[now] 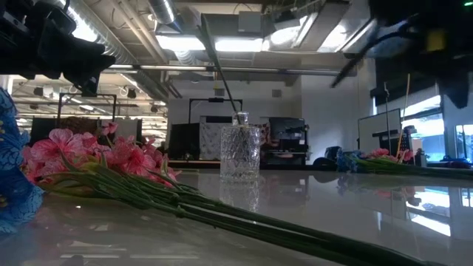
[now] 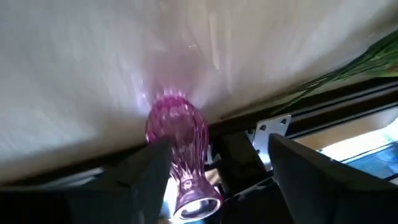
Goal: Sort flowers into vase by color
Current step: Adjust the purple vase
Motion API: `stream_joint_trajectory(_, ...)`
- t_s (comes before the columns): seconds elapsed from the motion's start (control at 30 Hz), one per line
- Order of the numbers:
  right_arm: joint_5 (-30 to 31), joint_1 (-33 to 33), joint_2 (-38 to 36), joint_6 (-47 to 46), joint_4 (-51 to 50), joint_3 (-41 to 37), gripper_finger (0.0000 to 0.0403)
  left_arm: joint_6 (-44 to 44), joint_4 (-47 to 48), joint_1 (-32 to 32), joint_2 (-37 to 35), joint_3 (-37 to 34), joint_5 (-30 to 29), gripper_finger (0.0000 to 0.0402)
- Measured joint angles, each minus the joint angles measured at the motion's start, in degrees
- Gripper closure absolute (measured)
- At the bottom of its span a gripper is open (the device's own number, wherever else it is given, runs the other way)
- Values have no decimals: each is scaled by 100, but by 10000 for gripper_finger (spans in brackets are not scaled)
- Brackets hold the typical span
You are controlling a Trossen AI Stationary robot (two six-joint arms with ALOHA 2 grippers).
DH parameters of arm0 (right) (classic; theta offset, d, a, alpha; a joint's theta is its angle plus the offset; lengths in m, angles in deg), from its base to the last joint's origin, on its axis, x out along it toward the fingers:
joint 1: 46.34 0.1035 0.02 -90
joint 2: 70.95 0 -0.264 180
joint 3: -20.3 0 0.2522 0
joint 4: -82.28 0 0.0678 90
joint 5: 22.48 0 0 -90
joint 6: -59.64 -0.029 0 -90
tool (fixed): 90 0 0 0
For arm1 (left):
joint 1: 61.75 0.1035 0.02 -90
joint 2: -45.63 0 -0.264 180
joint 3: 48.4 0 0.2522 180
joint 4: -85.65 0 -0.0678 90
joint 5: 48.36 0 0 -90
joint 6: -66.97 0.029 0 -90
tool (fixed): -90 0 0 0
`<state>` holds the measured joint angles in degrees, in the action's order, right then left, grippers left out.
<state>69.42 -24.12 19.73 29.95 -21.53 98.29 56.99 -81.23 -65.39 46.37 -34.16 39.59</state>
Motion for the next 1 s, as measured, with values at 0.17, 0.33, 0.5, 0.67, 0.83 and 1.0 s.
stream_joint_trajectory(0.17, -94, 370, -82, 145, -17, -528, 72, 0, 0, -2, 0, 2, 0, 278)
stream_joint_trajectory(0.33, -294, 455, -218, 26, 4, -746, 38, -2, 0, -1, 0, 2, 0, 278)
stream_joint_trajectory(0.5, -542, 439, -517, 182, 7, -841, 42, -1, 0, -2, 0, 2, 0, 278)
stream_joint_trajectory(0.67, -1146, 439, -836, 303, -2, -1126, 58, 0, 0, -2, 0, 2, 0, 278)
stream_joint_trajectory(0.83, -1210, 441, -890, 318, 3, -1281, 83, 0, 0, -2, 0, 2, 0, 278)
stream_joint_trajectory(1.0, -1209, 441, -890, 341, 3, -1283, 131, -2, 0, -2, 0, 2, 0, 278)
